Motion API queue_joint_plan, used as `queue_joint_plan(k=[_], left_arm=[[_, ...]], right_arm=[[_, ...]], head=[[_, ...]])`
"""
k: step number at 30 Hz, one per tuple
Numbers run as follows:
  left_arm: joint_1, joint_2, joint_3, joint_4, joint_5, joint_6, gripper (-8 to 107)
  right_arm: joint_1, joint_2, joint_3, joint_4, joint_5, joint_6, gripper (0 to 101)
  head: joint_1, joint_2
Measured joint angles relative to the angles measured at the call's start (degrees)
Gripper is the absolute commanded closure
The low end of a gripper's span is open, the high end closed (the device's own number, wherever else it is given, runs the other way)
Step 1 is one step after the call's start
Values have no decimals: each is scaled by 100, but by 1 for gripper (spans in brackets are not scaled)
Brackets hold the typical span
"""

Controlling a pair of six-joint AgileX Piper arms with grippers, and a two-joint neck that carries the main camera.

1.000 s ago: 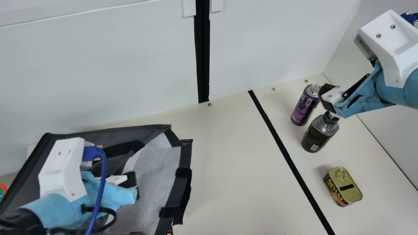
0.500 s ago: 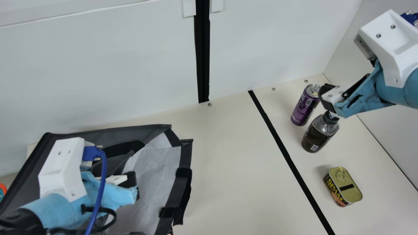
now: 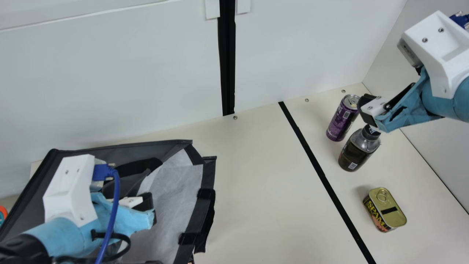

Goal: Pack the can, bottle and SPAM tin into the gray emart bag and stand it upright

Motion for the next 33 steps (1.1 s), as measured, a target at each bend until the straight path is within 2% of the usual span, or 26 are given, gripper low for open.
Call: queue_joint_plan(k=[33], left_arm=[[0, 0, 0, 0, 0, 0, 107]], right_arm=[[0, 0, 0, 0, 0, 0, 6]], head=[[0, -9]])
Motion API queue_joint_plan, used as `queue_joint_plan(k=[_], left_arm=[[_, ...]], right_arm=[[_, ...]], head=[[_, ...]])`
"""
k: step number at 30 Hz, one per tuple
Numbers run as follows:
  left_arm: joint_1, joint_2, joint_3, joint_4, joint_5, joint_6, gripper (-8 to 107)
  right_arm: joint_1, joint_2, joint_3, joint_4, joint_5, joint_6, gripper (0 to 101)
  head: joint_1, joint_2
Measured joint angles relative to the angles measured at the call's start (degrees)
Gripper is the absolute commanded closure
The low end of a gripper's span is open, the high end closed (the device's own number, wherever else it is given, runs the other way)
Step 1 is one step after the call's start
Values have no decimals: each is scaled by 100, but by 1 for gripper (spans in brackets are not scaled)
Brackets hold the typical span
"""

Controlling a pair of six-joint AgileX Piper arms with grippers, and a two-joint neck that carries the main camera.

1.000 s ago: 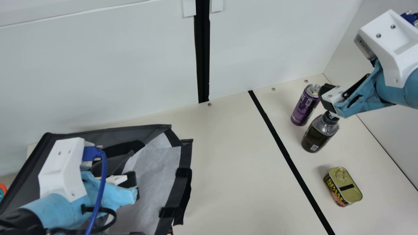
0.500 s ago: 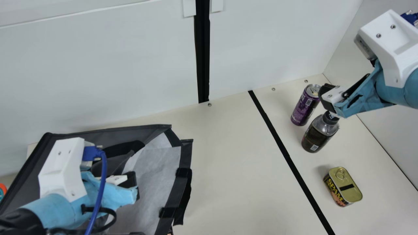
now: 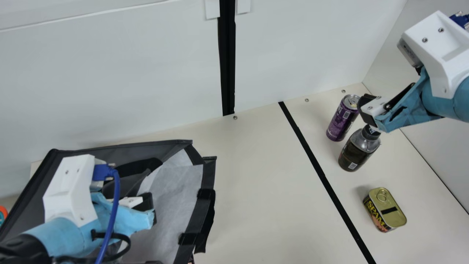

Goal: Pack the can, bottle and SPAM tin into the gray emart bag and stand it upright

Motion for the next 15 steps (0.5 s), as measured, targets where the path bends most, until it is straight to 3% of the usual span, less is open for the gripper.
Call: queue_joint_plan(k=[10, 15], left_arm=[[0, 0, 0, 0, 0, 0, 107], [0, 0, 0, 0, 0, 0, 107]], right_arm=[[6, 0, 0, 0, 0, 0, 6], [166, -133, 182, -118, -50, 155, 6]], head=[[0, 9], [0, 9]])
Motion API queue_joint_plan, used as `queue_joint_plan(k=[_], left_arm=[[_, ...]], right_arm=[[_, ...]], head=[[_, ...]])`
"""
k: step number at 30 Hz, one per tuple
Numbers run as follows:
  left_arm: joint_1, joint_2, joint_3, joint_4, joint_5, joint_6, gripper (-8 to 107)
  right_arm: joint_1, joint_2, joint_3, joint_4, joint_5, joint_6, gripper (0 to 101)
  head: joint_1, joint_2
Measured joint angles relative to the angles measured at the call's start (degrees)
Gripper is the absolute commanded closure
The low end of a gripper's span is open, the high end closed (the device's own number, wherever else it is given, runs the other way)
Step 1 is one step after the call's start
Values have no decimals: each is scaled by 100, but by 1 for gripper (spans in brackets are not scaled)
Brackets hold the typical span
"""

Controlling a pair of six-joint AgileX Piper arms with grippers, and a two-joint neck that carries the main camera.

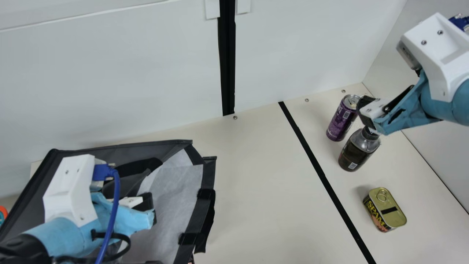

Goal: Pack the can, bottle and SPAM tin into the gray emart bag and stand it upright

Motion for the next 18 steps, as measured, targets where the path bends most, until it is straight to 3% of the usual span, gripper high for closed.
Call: queue_joint_plan(k=[18], left_arm=[[0, 0, 0, 0, 0, 0, 107]], right_arm=[[-133, 403, -109, -233, -11, 156, 6]], head=[[0, 0]])
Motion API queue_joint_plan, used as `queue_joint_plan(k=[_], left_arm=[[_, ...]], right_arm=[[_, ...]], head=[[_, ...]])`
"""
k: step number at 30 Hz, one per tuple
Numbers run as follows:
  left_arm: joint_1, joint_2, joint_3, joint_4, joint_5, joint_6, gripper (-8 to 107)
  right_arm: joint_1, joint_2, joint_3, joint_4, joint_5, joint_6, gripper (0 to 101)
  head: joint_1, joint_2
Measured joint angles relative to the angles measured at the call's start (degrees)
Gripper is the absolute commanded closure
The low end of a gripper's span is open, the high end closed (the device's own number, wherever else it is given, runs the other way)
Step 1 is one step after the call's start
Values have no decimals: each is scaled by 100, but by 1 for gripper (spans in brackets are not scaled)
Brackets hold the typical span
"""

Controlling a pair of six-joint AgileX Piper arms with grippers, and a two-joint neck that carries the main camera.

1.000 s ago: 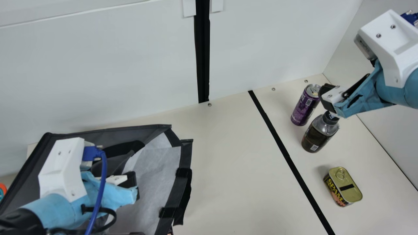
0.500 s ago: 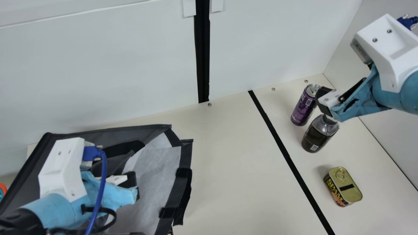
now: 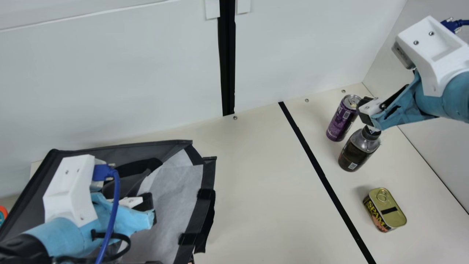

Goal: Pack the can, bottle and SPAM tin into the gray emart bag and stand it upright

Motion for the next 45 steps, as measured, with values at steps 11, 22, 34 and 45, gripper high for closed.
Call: queue_joint_plan(k=[11, 22, 34, 45], left_arm=[[0, 0, 0, 0, 0, 0, 107], [0, 0, 0, 0, 0, 0, 107], [0, 0, 0, 0, 0, 0, 107], [0, 0, 0, 0, 0, 0, 107]], right_arm=[[-414, 524, -268, 243, 76, -242, 6], [-703, 1179, -617, 461, 62, -546, 6], [-841, 1935, -1022, 757, 63, -801, 6], [-838, 2576, -1409, 890, 71, -905, 6]], head=[[0, -9], [0, -9], [0, -9], [0, -9]])
